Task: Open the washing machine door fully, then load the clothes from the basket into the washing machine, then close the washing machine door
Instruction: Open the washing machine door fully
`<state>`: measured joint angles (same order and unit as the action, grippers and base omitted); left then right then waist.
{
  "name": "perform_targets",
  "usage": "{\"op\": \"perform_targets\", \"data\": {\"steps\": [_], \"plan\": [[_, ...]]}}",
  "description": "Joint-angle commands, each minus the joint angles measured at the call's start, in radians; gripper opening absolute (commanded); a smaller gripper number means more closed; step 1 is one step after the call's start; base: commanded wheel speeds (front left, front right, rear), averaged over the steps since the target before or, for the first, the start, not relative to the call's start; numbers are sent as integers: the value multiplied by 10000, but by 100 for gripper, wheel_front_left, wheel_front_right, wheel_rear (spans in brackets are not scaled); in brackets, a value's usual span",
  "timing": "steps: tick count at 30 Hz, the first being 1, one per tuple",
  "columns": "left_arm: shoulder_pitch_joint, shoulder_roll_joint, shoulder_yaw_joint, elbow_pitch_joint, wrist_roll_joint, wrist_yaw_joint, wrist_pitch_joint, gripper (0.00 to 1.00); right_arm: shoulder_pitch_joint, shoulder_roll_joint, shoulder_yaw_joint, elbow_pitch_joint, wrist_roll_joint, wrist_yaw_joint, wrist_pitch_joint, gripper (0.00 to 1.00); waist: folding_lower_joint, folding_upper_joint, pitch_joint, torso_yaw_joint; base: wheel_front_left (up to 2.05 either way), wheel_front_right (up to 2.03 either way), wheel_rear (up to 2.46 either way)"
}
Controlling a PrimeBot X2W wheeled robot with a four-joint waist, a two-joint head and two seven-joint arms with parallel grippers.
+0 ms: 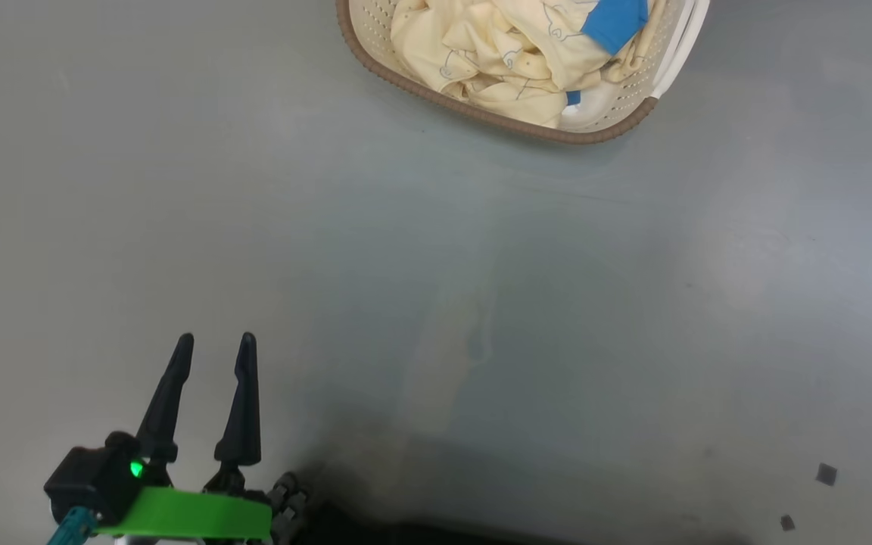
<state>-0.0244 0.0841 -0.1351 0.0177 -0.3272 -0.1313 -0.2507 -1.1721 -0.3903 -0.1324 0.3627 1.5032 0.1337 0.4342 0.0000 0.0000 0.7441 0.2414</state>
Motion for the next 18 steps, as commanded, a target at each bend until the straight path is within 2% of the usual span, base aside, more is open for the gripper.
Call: {"op": "perform_targets", "data": {"steps": [1,8,18], "plan": [[188,118,300,-250,-102,6,-111,100,-306,-132,36,-268,-73,-30,-109,0,0,0,40,1,0,0,0],[28,97,400,-209,-105,6,-111,100,-486,-95,434,-215,-11,-30,-242,0,0,0,151,-78,0,0,0],[-196,155,633,-278,-63,6,-111,100,71,126,1064,-126,197,-30,-269,0,0,0,-354,-356,0,0,0]]}}
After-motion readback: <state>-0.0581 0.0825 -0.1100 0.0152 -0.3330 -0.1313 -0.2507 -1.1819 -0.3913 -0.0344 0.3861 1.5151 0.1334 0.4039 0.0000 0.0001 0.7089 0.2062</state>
